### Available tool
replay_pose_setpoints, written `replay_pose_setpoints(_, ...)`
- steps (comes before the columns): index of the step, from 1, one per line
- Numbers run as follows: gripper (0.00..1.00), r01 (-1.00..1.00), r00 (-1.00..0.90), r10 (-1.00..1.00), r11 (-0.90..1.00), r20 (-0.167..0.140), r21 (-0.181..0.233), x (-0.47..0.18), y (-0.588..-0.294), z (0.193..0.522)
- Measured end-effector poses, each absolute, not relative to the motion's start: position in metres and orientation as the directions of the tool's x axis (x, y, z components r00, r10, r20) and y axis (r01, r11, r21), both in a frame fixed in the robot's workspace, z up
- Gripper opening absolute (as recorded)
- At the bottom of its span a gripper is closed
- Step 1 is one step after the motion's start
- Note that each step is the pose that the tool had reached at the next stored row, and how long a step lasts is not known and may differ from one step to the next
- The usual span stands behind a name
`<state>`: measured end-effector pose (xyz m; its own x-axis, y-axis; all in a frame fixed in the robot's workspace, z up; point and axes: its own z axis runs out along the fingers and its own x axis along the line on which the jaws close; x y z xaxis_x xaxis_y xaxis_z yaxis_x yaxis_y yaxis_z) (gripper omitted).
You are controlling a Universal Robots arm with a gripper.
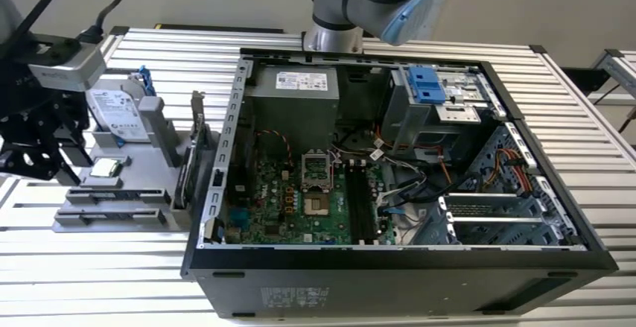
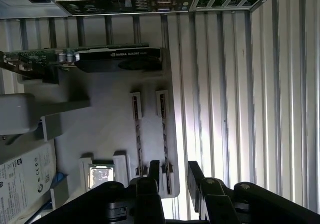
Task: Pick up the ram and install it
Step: 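Pick up the ram and move it above insertion slot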
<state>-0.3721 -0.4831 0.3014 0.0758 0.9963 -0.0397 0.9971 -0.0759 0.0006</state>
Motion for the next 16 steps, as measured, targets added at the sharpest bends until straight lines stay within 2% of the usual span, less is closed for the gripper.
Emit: replay_pose_setpoints(16,1.0,0.997,0.076,0.996,-0.076,-0.044,0.001,-0.3721,-0.483,0.2927)
